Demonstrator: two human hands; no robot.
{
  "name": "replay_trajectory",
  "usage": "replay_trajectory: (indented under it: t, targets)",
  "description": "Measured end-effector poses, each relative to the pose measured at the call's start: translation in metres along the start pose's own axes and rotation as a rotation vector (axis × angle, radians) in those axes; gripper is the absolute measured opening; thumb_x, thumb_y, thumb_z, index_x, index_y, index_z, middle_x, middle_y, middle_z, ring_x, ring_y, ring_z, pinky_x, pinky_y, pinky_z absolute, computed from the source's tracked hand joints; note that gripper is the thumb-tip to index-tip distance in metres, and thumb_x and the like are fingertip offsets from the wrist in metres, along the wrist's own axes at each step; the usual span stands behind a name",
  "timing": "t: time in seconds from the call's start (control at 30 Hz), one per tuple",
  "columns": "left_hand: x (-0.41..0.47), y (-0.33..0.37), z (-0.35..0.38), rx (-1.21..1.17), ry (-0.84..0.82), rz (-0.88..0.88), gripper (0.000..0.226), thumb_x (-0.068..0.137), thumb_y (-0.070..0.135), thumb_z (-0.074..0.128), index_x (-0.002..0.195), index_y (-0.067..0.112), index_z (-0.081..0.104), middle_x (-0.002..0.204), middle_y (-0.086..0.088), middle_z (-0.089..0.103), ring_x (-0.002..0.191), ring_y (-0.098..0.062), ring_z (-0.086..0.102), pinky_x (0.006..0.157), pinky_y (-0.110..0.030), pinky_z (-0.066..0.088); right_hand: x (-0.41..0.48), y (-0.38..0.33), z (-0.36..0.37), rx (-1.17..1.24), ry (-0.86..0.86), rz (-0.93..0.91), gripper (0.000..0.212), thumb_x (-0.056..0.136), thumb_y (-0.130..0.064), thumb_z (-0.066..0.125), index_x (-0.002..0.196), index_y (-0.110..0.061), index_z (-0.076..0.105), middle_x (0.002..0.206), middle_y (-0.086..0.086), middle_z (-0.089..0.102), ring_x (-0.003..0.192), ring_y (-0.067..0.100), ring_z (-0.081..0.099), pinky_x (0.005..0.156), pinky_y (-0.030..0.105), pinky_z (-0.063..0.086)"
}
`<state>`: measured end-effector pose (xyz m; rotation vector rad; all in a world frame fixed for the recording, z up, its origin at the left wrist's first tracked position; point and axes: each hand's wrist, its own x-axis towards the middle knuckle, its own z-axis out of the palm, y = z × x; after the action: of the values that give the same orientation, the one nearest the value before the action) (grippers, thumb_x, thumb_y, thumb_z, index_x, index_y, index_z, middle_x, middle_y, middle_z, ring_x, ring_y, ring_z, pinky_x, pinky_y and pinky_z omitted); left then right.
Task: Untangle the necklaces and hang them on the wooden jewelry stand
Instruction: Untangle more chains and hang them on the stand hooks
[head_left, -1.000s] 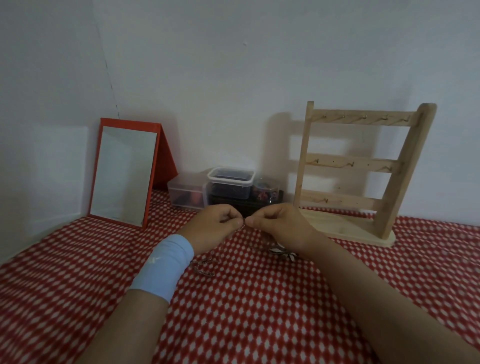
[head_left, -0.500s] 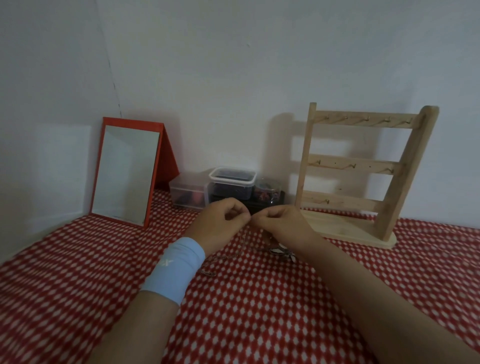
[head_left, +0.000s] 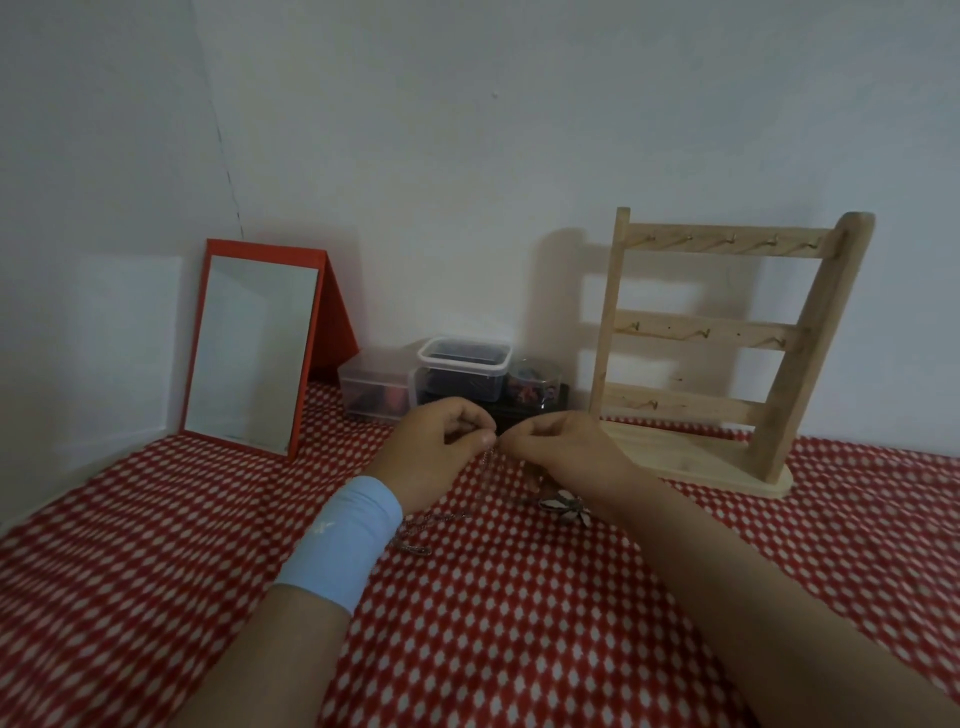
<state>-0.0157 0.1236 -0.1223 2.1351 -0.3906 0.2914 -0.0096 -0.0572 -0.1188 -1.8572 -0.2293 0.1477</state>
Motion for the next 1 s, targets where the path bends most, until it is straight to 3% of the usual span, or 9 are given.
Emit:
replay_trajectory:
  t: [0.2,0.37,0.57,0.7,0.83,1.0]
  targets:
    - [-0.002,0.002,-0.001,-0.069,-0.030,0.018,0.018,0.091,0.015,0.064,0.095,0.033,0.063,0.088,0.011,0.070,0.086,0.002,0.065,0.086,-0.019,0.048,-0.001,-0.005,-0.002,-0.134,-0.189,0.041,0.029,0.099,-0.024,0.056,0.086,-0.003,0.072,0.070,0.008,0.063,0.057,0.016,0.055,0.051,0.025,0.042]
    - [-0.002,0.008,0.002,-0.055,-0.011,0.048,0.013,0.091,0.019,0.064,0.091,0.031,0.068,0.088,0.014,0.071,0.086,0.003,0.065,0.086,-0.021,0.052,-0.004,-0.007,-0.003,-0.040,-0.250,0.064,0.029,0.104,-0.021,0.043,0.088,-0.009,0.063,0.073,0.001,0.065,0.058,0.015,0.056,0.050,0.025,0.039]
    - [-0.004,0.008,0.000,-0.097,-0.010,-0.010,0.013,0.081,0.020,0.076,0.090,0.027,0.069,0.080,0.013,0.073,0.080,0.003,0.067,0.081,-0.017,0.052,-0.002,-0.004,-0.003,0.032,-0.171,-0.003,0.030,0.106,-0.028,0.049,0.091,-0.009,0.066,0.068,0.004,0.061,0.056,0.014,0.054,0.052,0.026,0.038]
    - [-0.002,0.007,-0.006,-0.076,0.040,-0.019,0.013,0.086,0.016,0.071,0.089,0.027,0.068,0.084,0.013,0.070,0.080,0.008,0.064,0.074,-0.006,0.046,0.000,-0.001,-0.005,0.071,-0.071,-0.057,0.030,0.103,-0.029,0.059,0.087,-0.010,0.075,0.064,0.004,0.060,0.053,0.012,0.051,0.050,0.024,0.040]
    - [-0.003,0.007,-0.006,-0.062,0.020,-0.005,0.009,0.086,0.024,0.071,0.093,0.030,0.071,0.088,0.014,0.072,0.086,0.005,0.065,0.081,-0.013,0.050,0.000,-0.002,-0.003,0.120,-0.077,-0.037,0.029,0.102,-0.028,0.061,0.097,-0.006,0.079,0.061,0.004,0.061,0.052,0.013,0.050,0.051,0.025,0.039]
    - [-0.003,0.005,-0.005,-0.056,0.054,0.019,0.012,0.080,0.019,0.078,0.089,0.027,0.077,0.083,0.014,0.075,0.081,0.002,0.069,0.078,-0.013,0.052,0.001,-0.002,0.000,0.143,-0.070,0.029,0.025,0.099,-0.027,0.064,0.099,-0.008,0.080,0.067,0.008,0.063,0.058,0.015,0.055,0.060,0.031,0.045]
